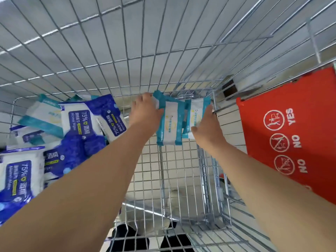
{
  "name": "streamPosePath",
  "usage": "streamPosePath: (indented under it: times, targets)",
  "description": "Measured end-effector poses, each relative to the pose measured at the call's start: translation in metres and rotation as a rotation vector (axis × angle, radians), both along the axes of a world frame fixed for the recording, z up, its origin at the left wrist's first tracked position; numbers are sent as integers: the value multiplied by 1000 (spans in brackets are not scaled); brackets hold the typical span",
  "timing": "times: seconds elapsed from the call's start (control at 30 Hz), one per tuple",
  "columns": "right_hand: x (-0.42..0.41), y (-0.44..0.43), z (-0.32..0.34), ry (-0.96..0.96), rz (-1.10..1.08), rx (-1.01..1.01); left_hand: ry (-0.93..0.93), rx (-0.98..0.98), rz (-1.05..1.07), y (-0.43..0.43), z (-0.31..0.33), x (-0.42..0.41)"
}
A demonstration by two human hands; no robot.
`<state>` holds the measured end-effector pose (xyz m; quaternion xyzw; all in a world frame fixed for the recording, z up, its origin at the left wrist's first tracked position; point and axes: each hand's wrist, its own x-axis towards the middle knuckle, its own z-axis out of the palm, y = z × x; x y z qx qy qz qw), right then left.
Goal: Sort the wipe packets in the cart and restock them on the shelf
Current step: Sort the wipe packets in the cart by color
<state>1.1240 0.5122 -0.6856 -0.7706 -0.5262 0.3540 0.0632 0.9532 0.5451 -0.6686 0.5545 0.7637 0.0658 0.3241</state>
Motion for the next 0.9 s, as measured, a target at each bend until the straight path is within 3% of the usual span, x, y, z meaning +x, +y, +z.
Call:
streamPosePath:
  times: [0.1, 0.17, 0.43, 0.67, 0.9]
  targets:
    - [-4, -8, 21, -308, 142, 74, 183, 51, -159, -12, 22, -15]
    - [-14, -10, 37, -343, 243, 131, 261, 78, -239, -25, 39, -31]
    - [-124, -18, 93, 81, 486, 66, 433, 78, -271, -71, 100, -134]
    - [-194, -11, 78, 334, 329, -67, 460, -212, -313, -93, 100, -207]
    - [-204, 3, 45, 394, 181, -191, 276, -181, -206, -95, 79, -229]
